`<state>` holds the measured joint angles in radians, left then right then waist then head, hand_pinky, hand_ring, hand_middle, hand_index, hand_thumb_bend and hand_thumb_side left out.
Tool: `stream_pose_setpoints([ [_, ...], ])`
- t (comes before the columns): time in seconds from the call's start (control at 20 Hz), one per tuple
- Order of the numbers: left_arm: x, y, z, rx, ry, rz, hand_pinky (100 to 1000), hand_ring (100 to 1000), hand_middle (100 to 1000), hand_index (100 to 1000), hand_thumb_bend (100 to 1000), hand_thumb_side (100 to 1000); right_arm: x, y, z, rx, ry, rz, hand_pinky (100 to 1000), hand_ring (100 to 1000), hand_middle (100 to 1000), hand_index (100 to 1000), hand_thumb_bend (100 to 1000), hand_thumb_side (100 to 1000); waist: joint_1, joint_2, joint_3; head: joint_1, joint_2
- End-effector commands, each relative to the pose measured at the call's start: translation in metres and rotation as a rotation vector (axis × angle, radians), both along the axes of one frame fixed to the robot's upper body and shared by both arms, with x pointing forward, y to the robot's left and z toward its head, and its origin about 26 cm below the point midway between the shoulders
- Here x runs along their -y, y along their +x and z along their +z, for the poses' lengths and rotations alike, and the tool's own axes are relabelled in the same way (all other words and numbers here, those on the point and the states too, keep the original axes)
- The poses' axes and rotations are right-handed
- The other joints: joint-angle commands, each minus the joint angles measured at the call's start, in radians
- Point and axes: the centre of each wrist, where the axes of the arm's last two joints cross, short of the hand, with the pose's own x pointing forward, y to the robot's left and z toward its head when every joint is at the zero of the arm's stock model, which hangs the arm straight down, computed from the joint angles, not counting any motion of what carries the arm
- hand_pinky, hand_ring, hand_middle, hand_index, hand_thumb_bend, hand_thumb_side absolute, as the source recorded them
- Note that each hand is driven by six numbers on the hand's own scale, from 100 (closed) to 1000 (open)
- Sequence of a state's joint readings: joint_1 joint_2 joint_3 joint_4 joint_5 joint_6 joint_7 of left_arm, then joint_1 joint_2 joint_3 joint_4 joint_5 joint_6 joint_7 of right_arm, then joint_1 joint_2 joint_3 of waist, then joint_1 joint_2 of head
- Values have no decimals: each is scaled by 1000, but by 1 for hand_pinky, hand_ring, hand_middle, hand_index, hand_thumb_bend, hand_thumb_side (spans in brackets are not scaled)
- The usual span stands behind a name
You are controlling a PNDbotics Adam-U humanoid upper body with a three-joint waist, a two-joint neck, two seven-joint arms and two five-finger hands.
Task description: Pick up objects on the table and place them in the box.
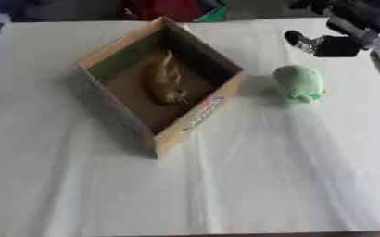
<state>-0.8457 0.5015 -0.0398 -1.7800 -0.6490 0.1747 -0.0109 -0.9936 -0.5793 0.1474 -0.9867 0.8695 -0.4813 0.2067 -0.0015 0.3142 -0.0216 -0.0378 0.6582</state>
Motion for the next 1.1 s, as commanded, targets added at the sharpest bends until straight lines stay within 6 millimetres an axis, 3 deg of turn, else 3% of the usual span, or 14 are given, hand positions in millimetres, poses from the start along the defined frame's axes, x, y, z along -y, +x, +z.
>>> stream_pose_setpoints([
  [0.05,-3,-16,15,61,-37,3,700,817,821,959,879,935,11,-1,14,31,-39,-21,860,1000,887,949,310,1000,0,-27,0,-4,-10],
  [0.1,-4,-18,15,62,-43,5,704,806,811,941,911,917,13,-1,12,24,-47,-28,885,1000,906,965,488,1000,-1,-25,3,-9,-10],
  [0.25,-18,-29,12,83,-115,27,705,803,809,933,905,914,33,-2,-2,-49,-107,-88,892,1000,913,971,569,980,-3,-25,27,-31,-4],
  [0.45,-32,-47,2,114,-181,34,703,803,809,932,896,914,43,0,-8,-110,-142,-131,902,1000,927,983,640,937,-3,-24,31,-33,1],
  [0.75,-41,-49,-11,123,-242,30,703,799,804,931,889,914,51,1,-17,-192,-199,-148,937,1000,996,1000,666,870,-1,-22,31,-34,2],
  [1.1,-39,-48,-16,116,-265,29,702,797,802,931,880,909,55,-1,-17,-238,-224,-155,939,1000,984,1000,662,823,-2,-22,26,-34,0],
])
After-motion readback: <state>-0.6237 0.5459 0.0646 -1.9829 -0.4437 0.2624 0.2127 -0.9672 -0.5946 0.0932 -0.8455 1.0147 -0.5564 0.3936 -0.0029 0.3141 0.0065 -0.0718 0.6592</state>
